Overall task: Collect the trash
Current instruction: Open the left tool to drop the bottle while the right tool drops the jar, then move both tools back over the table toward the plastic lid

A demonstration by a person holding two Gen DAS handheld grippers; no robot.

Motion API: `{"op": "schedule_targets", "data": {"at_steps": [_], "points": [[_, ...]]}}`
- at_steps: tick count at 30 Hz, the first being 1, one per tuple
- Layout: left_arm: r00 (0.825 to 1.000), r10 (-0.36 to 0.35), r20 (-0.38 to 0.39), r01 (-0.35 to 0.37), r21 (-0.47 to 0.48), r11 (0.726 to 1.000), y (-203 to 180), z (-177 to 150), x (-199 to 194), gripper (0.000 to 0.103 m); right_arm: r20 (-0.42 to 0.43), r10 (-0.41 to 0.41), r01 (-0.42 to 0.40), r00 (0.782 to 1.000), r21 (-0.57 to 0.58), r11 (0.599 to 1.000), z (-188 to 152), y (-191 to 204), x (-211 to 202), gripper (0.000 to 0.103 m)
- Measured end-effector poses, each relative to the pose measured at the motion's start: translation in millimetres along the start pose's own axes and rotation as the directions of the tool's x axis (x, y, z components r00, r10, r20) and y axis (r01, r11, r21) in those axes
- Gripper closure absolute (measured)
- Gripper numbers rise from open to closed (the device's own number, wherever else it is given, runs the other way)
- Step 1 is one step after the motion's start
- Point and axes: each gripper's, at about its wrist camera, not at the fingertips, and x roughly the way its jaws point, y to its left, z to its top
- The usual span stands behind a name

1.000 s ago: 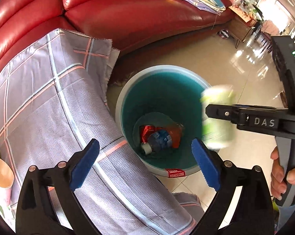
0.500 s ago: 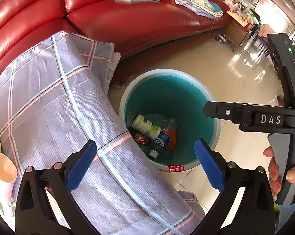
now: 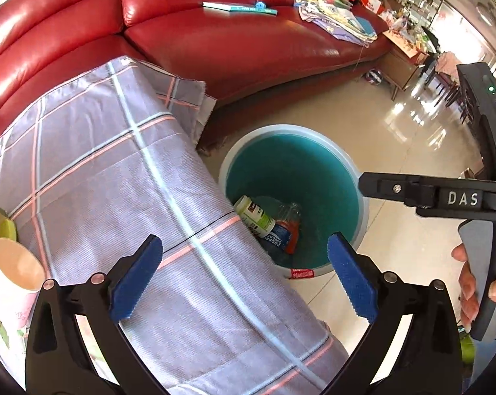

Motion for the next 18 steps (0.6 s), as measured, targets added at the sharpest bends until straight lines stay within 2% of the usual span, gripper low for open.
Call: {"op": "schedule_targets", "data": {"at_steps": [8,18], "points": [[0.998,0.038,0.042,-0.036,-0.053,0.998,34.4,-17.7,-33.5,0.007,0.021,0.006,-0.005,1.0,-0.048,0.999,-6.4,28.3,-18.8,0.004],[0.992,0.086,0.089,-0.071,-0.152,0.986,91.4,-55.7,-75.1,0.007,0.039,0.016,-0.011,0.999,-0.13,0.991,-22.9,75.9,-38.0,0.004]]}}
